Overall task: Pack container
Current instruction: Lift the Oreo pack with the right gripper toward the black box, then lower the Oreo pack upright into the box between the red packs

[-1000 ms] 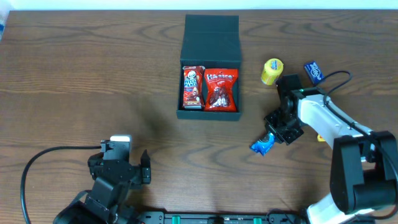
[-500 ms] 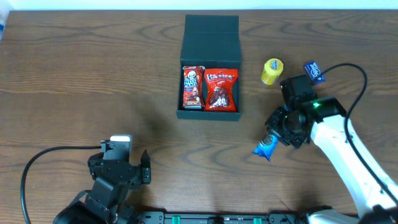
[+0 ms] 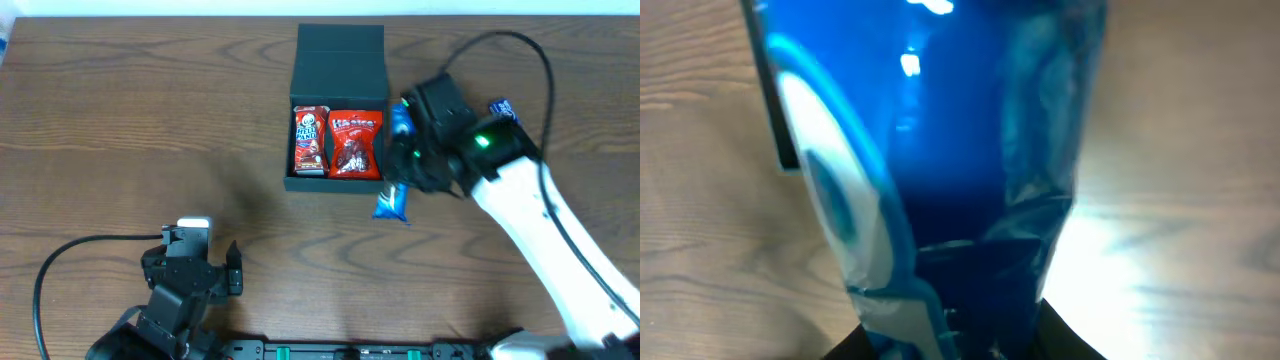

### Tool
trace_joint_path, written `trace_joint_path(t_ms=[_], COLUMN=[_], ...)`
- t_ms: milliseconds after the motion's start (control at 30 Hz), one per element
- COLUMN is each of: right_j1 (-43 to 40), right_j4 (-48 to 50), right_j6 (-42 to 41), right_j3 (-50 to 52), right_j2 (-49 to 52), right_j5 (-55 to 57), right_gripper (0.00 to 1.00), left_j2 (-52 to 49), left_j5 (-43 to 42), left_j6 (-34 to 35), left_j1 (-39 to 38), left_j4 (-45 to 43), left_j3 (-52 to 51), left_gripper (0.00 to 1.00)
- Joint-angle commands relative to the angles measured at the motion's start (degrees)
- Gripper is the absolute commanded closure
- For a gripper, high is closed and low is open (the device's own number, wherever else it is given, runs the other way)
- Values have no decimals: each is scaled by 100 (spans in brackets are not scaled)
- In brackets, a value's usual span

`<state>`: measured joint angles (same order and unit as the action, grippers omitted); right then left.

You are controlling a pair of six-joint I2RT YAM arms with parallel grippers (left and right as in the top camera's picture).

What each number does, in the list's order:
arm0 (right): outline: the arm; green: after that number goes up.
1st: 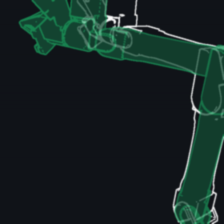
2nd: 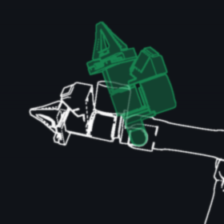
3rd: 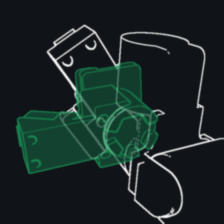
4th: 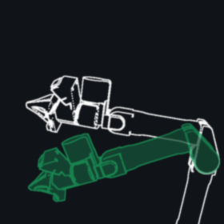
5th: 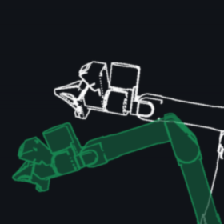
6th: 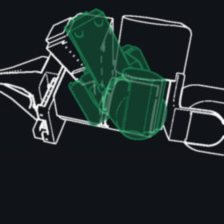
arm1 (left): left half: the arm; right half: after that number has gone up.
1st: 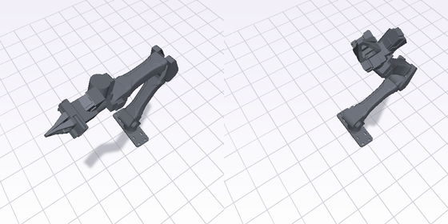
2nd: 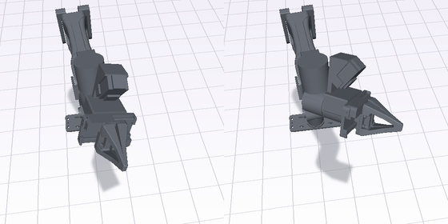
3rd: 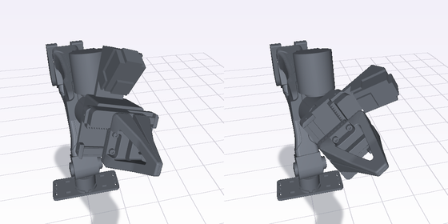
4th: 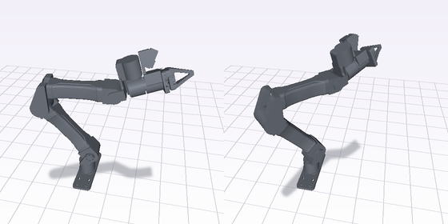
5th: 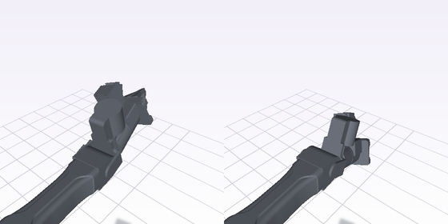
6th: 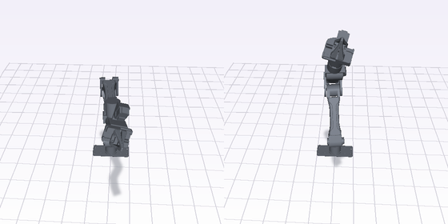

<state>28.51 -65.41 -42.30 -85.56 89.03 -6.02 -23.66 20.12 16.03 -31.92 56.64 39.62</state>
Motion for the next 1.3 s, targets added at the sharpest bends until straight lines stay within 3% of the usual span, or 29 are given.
trace_joint_path(t_ms=[0,367,500,667,1000,1133,1267], right_j1=[101,170,197,201,212,308,345], right_j4=[-63,-382,-398,-470,-675,-634,-632], right_j6=[127,520,669,774,918,1707,2514], right_j3=[-549,-2448,-2614,-2632,-2632,-2632,-2629], right_j2=[708,2621,2841,2828,2817,2765,2778], right_j5=[-22,-754,-752,-745,-466,-446,-444], right_gripper=[74,71,74,69,35,17,11], left_j2=[26,26,26,26,26,26,26], left_j5=[103,103,103,103,103,103,103], left_j6=[-81,-81,-81,-81,-83,-81,-81], left_j1=[33,33,33,33,33,33,33], left_j4=[13,11,11,11,11,11,11], left_j3=[-50,-50,-50,-50,-50,-50,-50], left_gripper=[5,5,5,5,5,5,5])
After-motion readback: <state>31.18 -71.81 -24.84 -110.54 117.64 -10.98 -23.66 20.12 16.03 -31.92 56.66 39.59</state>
